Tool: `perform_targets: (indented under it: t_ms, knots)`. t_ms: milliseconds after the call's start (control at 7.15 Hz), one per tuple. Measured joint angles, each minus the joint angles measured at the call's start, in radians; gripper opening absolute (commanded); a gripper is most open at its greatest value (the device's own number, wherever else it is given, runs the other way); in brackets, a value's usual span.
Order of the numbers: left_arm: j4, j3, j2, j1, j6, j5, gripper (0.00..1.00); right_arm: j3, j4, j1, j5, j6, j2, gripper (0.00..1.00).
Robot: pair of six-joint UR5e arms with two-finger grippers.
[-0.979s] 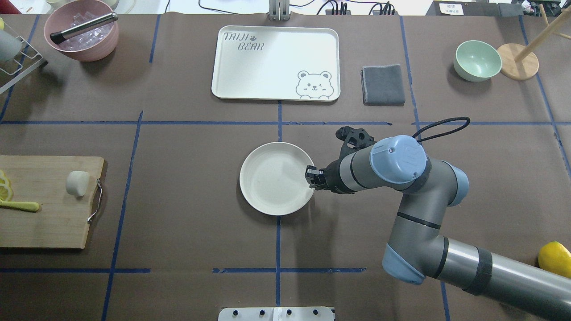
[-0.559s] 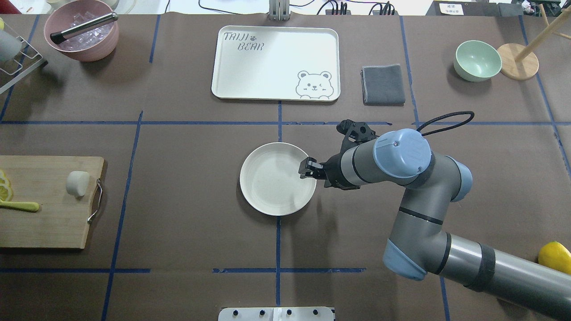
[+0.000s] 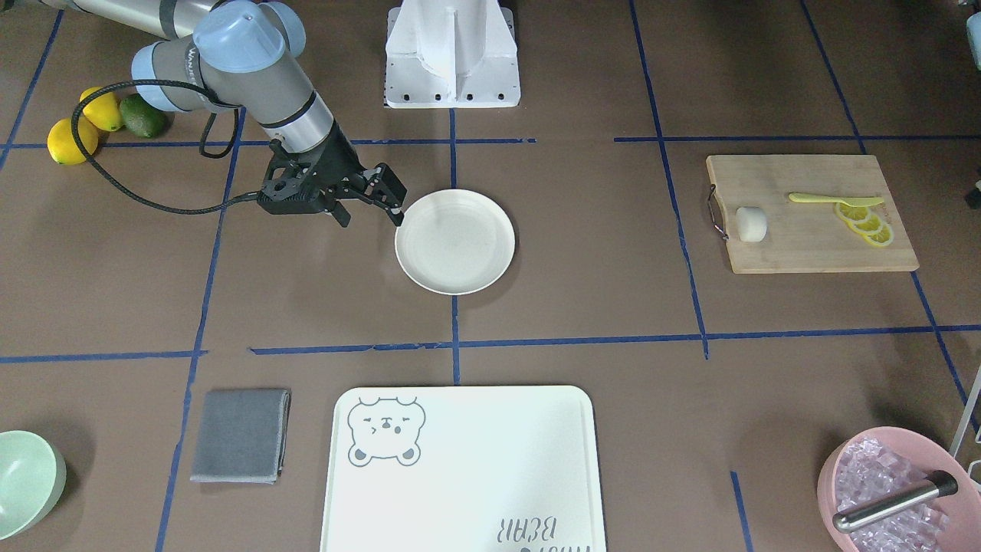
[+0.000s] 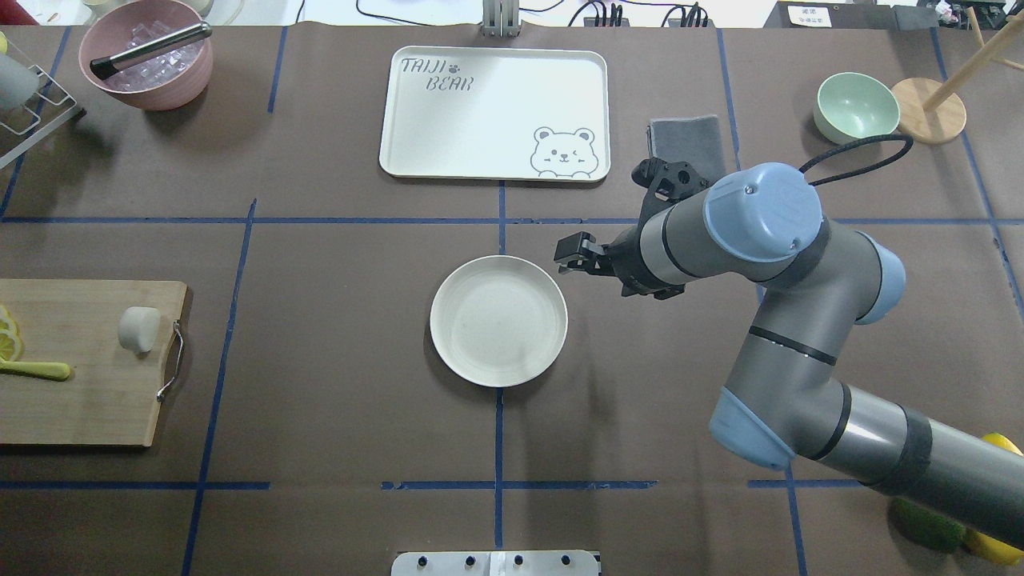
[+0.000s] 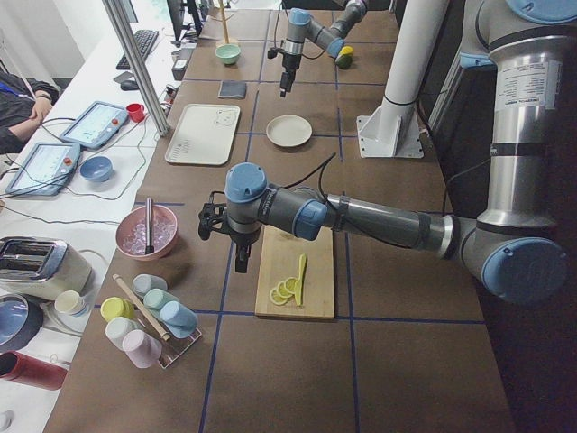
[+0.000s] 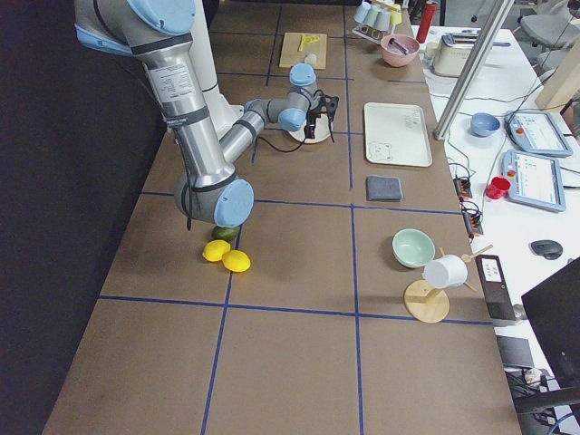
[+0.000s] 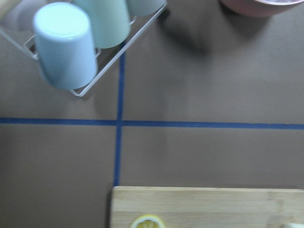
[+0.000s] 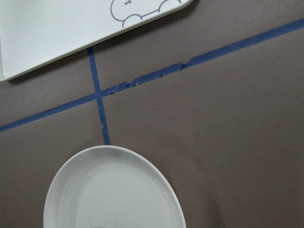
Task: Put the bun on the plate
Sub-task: 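Release the plate and raise the right gripper while the left reaches toward the bun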
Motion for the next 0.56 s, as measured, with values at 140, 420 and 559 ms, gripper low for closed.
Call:
perform_targets:
  t_ms: [140, 420, 559]
  knots:
    - [-0.014, -0.044, 0.007, 0.067, -0.07, 0.021, 1.0, 0.021, -0.074, 0.043, 0.023, -0.083, 0.0, 1.0]
    - [-0.077, -0.129, 0.039, 0.245, -0.298, 0.121, 1.0, 0.037, -0.181, 0.156, 0.106, -0.241, -0.005, 1.0]
    - [-0.166, -0.145, 0.068, 0.352, -0.441, 0.202, 1.0, 0.037, -0.207, 0.207, 0.14, -0.314, -0.013, 1.0]
